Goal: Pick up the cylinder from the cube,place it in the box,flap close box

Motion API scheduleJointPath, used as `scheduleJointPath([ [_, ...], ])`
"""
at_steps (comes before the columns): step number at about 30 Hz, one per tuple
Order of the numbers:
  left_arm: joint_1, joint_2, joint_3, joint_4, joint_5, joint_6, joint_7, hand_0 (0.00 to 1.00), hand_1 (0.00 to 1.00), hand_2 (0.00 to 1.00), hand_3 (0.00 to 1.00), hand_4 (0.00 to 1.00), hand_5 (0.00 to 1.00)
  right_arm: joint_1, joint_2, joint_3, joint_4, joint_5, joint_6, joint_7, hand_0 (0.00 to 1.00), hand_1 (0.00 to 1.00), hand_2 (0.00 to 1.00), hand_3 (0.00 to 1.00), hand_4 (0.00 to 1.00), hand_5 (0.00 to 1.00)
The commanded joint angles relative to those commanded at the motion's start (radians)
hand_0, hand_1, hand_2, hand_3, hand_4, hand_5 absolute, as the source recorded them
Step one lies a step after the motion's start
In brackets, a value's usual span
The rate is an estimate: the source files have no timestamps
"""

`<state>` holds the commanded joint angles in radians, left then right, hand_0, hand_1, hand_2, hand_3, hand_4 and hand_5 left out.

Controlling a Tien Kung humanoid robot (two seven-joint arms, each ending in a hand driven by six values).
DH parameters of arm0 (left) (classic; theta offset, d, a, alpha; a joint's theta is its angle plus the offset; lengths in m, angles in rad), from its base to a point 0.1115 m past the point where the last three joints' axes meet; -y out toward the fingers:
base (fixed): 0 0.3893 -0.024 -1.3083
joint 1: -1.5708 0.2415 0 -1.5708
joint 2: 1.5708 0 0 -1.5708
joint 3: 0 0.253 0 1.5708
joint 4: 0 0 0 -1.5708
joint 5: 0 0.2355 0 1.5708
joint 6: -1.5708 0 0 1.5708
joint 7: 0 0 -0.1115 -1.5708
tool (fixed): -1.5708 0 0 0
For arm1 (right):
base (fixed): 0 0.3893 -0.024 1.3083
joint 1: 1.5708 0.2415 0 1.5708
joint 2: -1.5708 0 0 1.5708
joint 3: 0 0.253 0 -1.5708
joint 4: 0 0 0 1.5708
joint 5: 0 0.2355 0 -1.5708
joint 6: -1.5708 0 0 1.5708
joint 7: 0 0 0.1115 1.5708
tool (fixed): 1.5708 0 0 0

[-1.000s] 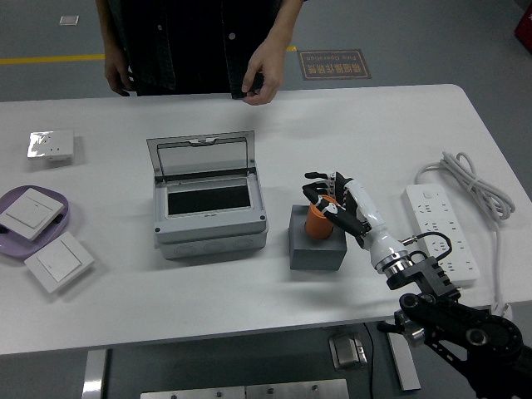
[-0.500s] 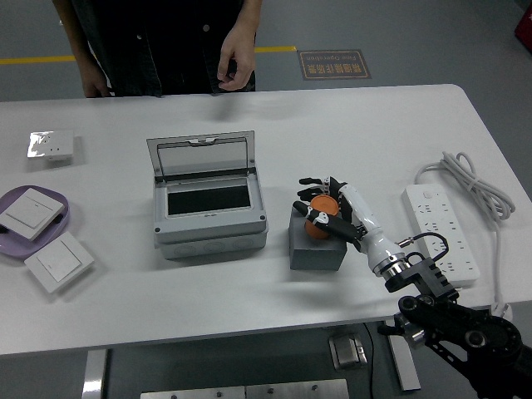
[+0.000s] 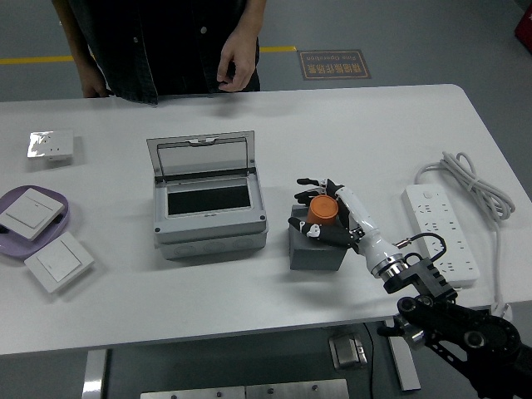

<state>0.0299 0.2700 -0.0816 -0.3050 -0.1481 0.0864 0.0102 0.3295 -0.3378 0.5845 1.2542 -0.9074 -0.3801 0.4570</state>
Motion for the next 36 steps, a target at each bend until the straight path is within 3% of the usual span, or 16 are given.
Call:
scheduleJointPath([
  [9,0.0,0.001,0.003,0.0,-0.008,-0.003,-0.004,0.614,0.63,0.624,0.661,0.735,0.242,0.0,0.002,0.002,-0.001,-0.005,0.004,-0.002,0.707,0.663,0.638,0.742,0.837,0.094],
  [10,0.0,0.001,0.003,0.0,-0.01,-0.004,-0.005,0.613,0.629,0.625,0.661,0.735,0.241,0.0,0.002,0.001,-0.001,-0.006,0.004,-0.004,0.703,0.653,0.62,0.657,0.293,0.052],
  [15,0.002,0.001,0.005,0.0,-0.017,-0.011,-0.008,0.613,0.629,0.625,0.661,0.735,0.241,-0.001,0.001,-0.002,0.002,-0.01,0.003,-0.011,0.703,0.653,0.62,0.657,0.293,0.052],
  [16,0.002,0.001,0.006,0.0,-0.019,-0.012,-0.009,0.614,0.629,0.625,0.662,0.735,0.24,-0.001,0.001,-0.003,0.002,-0.009,0.002,-0.012,0.727,0.622,0.568,0.55,0.002,0.002],
  [21,0.003,0.001,0.005,0.0,-0.021,-0.014,-0.01,0.614,0.629,0.625,0.662,0.735,0.24,0.0,0.0,-0.007,0.004,-0.005,-0.002,-0.013,0.727,0.622,0.568,0.55,0.002,0.002],
  [22,0.002,0.001,0.004,0.0,-0.021,-0.014,-0.011,0.614,0.629,0.625,0.662,0.735,0.241,0.0,-0.001,-0.008,0.005,-0.005,-0.002,-0.013,0.653,0.593,0.545,0.489,0.002,0.002],
  [26,0.001,0.001,0.002,0.0,-0.021,-0.015,-0.011,0.614,0.629,0.625,0.662,0.735,0.241,0.002,-0.002,-0.01,0.006,-0.001,-0.005,-0.011,0.653,0.593,0.545,0.489,0.002,0.002],
  [27,0.001,0.001,0.002,0.0,-0.021,-0.015,-0.012,0.614,0.629,0.623,0.662,0.734,0.24,0.002,-0.002,-0.01,0.007,0.001,-0.007,-0.008,0.588,0.561,0.524,0.429,0.005,0.002],
  [36,0.001,0.0,-0.004,0.001,-0.022,-0.015,-0.014,0.614,0.628,0.622,0.662,0.733,0.241,0.005,0.003,0.003,0.012,0.019,-0.023,0.012,0.578,0.55,0.517,0.401,0.013,0.002],
])
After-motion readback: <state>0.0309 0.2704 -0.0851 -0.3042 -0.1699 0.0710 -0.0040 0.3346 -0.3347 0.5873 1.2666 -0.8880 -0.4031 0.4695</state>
